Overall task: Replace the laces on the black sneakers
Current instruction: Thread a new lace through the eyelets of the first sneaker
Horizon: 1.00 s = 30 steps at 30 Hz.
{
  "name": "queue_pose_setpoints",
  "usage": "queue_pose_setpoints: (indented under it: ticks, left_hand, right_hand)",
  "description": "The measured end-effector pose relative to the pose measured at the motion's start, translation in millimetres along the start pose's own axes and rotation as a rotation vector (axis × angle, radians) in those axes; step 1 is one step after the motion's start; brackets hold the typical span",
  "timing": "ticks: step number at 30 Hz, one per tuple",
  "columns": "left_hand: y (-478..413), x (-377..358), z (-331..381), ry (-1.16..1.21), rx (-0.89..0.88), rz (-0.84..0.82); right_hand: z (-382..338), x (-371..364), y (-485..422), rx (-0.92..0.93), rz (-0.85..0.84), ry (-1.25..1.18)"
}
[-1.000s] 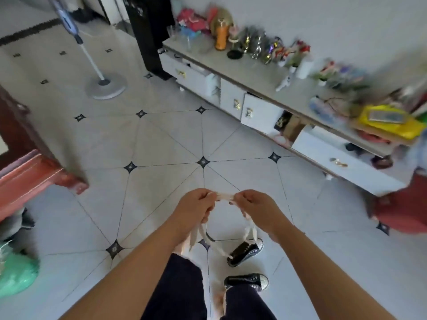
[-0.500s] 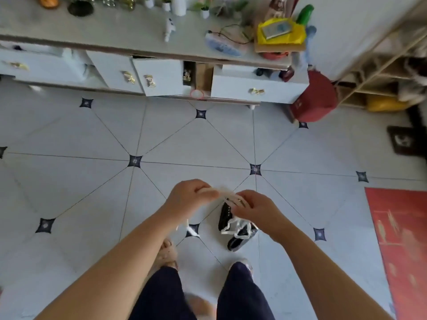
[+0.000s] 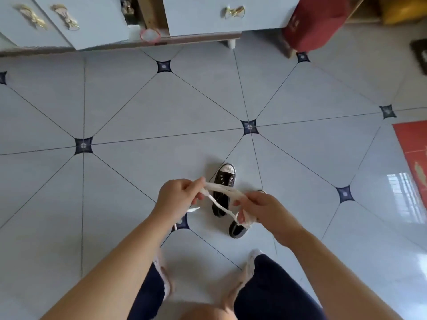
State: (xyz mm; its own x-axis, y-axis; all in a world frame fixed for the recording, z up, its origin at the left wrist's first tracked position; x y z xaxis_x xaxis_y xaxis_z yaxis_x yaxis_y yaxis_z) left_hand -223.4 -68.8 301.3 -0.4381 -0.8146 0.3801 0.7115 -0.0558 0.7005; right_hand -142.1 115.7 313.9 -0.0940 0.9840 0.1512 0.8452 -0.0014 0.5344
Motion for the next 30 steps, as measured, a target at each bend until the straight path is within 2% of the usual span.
queue_pose_setpoints:
  ticks: [5,9,10,15,20,22,25,27,30]
  left_hand:
    - [-77,-53,-58,-0.123,-0.038,0.031]
    - [-125,-87,-92,-0.260,-0.132,0.018]
    - [-134,-94,-98,-0.282,-0.154,0.012]
    - [-152,-116,-115,-0.205,-0.235,0.054]
    - [-125,-121,-110,-0.307,-0.285,0.049]
    - [-108,-118,-103,-0.159,-0.345,0.096]
    - [-66,-110,-92,0.212,-0.473,0.178]
    - [-39,-112,-98,0.282,-0.476,0.123]
    - [-8,-118,-114,0.191,-0.408,-0.086]
  right_hand:
    - [92,0,-44,-0.021,0.051,-0.090]
    - [142,-3,-71,-0.045,0.033,-0.548]
    - [150,-4,-76,-0.053,0.034,-0.598]
    - [153,-9,-96,-0.029,0.016,-0.582]
    - [135,-19,-83,0.030,0.073,-0.606]
    - [130,-26,-74,0.038,0.103,-0.560]
    - [116,-32,-66,0.086,0.191,-0.570]
    - [107,-34,-58,0.136,0.247,-0.587]
    - [103,-42,-42,0.183,0.249,-0.665]
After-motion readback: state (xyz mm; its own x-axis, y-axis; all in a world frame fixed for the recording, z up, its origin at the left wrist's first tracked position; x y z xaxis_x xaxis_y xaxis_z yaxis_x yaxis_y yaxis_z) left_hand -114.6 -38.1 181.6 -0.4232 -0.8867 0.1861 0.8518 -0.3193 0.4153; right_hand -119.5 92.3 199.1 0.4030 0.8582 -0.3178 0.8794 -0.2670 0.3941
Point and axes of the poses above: each hand's wrist, its own y-axis away from the middle knuckle, its own x-axis out of the back of the hand, z = x × y, the point moved 2 cm from there along -y, towards the middle knuckle, and after that the axes turned 14 degrees about x, right-handed, at the moved point
